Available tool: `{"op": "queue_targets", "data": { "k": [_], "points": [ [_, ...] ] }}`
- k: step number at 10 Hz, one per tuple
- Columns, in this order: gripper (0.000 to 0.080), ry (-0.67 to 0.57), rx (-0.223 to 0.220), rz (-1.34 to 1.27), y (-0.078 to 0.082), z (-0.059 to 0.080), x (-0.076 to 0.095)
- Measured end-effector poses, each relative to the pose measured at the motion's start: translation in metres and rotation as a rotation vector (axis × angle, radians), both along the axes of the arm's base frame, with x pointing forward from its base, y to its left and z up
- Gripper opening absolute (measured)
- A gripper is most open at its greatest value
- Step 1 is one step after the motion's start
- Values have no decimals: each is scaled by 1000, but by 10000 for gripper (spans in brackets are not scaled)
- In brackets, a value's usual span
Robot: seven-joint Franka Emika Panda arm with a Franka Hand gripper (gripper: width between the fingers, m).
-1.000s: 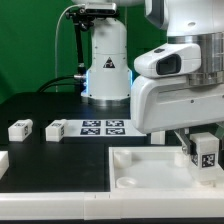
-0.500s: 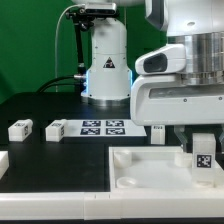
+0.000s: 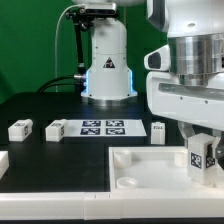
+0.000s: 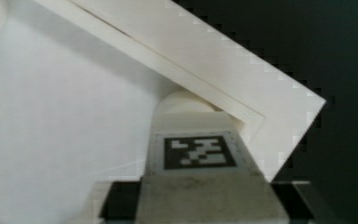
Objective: Assemble one leg
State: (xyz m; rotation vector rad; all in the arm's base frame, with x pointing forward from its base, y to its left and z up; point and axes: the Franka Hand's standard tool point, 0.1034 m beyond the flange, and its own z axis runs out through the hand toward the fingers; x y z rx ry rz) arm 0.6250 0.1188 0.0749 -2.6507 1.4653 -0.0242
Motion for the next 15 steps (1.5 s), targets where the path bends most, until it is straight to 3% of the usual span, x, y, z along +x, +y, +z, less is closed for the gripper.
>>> {"op": "queue_targets", "data": {
  "k": [1,2,3,4,5,9,11,15],
  "points": [
    [290,0,2,3,0,0,0],
    [365,-4,-1,49,0,0,0],
    [365,-6,-3,72,0,0,0],
    [550,-17,-12,195,-1,0,0],
    [629,-29,-22,342,-2,-2,0],
    [649,-55,-79,995,2,0,1],
    [649,-69,-94,1196,5,1,0],
    [649,-88,-128,1547,-5,1,2]
  ]
}}
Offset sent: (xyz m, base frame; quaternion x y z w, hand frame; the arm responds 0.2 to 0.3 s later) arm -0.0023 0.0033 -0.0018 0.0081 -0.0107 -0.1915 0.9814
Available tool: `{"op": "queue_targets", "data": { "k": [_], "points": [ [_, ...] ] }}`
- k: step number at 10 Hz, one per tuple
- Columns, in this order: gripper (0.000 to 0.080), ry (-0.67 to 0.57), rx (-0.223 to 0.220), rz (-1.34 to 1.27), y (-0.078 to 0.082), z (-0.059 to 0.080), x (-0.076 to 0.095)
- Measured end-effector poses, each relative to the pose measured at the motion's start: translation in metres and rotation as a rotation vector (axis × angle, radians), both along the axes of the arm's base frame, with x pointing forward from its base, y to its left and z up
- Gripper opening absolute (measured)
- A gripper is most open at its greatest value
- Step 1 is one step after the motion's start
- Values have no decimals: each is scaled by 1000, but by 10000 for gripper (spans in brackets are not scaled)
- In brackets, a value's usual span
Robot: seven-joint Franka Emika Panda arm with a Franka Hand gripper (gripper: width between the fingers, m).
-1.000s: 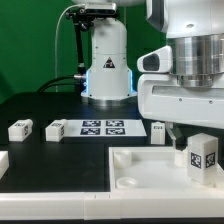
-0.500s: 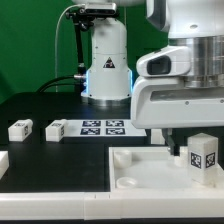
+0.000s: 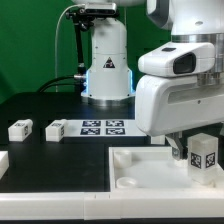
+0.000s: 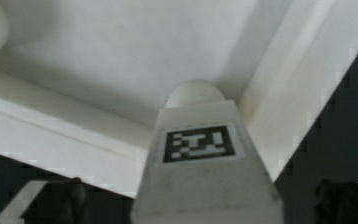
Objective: Assemble one leg
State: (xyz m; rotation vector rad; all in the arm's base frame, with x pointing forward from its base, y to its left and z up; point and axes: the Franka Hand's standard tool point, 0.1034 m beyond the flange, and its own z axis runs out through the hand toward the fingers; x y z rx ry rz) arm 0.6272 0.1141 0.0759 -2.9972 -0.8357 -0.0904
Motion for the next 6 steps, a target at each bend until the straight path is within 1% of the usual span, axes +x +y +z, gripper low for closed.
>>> {"op": "queue_targets", "data": {
  "k": [3,5,6],
  "points": [
    [634,0,0,-3,0,0,0],
    [293,1,0,-3,0,0,0],
    [293,2,2,-22,0,-1,0]
  ]
}}
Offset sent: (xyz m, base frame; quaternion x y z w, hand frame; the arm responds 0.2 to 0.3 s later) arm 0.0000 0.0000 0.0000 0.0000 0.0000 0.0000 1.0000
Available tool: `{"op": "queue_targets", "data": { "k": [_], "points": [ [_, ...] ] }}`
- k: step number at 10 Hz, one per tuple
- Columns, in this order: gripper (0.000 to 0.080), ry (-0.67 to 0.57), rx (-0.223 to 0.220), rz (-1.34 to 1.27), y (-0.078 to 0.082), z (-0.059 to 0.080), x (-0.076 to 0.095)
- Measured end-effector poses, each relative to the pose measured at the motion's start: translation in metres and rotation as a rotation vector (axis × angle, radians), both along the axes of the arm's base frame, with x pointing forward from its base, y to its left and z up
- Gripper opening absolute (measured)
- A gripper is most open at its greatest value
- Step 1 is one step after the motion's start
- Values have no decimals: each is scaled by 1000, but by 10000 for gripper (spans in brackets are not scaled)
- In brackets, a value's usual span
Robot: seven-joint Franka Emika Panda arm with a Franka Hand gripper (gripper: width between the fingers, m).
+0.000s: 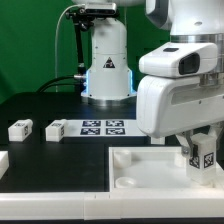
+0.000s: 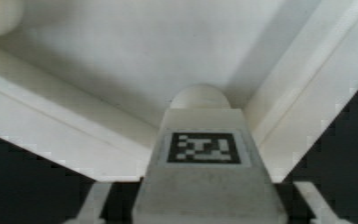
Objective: Assemble one leg
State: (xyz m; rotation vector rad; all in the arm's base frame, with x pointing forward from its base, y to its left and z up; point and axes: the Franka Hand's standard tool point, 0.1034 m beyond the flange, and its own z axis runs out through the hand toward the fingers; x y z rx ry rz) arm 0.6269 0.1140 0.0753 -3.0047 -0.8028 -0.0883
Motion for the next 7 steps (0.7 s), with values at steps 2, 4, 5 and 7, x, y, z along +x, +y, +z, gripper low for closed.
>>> {"op": "queue_targets", "data": {
  "k": [2,4,5,7],
  "points": [
    [294,6,12,-161,2,0,0],
    [294,9,29,-503,7,0,-4],
    [294,14,34,-632,8,0,-5],
    [294,29,44,-935,10,-2,-6]
  ]
}}
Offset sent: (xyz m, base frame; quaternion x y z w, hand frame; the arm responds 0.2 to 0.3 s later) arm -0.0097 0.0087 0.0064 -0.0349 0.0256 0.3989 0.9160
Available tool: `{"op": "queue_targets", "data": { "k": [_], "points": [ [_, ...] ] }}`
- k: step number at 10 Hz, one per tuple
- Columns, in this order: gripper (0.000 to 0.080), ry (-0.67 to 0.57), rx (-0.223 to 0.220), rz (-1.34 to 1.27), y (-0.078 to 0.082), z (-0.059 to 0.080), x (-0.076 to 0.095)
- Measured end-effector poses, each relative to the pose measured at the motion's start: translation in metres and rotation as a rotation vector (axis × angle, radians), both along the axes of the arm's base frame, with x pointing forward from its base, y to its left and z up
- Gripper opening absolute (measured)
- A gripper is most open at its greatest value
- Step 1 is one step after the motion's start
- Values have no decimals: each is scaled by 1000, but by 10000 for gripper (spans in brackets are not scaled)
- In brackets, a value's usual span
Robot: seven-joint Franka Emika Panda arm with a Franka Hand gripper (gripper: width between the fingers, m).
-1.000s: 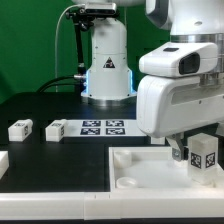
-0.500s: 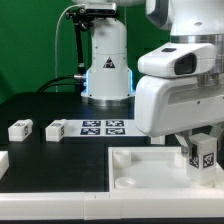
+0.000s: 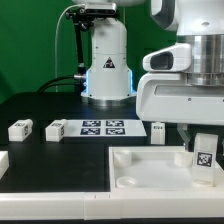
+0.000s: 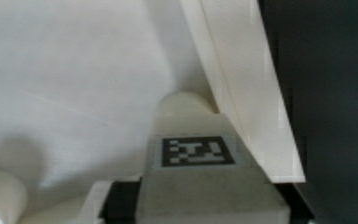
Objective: Assemble one leg
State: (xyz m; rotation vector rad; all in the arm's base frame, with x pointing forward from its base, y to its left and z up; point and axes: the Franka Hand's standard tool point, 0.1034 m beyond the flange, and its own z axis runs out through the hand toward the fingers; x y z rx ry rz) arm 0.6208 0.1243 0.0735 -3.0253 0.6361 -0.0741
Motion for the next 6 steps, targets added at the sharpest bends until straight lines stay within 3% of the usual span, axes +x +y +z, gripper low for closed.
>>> {"op": "queue_targets", "data": {
  "k": [4,5,6],
  "points": [
    [294,8,35,-420,0,-1,3],
    [372,18,54,-524,2,-1,2],
    [372,16,52,-480,2,-1,2]
  ]
}}
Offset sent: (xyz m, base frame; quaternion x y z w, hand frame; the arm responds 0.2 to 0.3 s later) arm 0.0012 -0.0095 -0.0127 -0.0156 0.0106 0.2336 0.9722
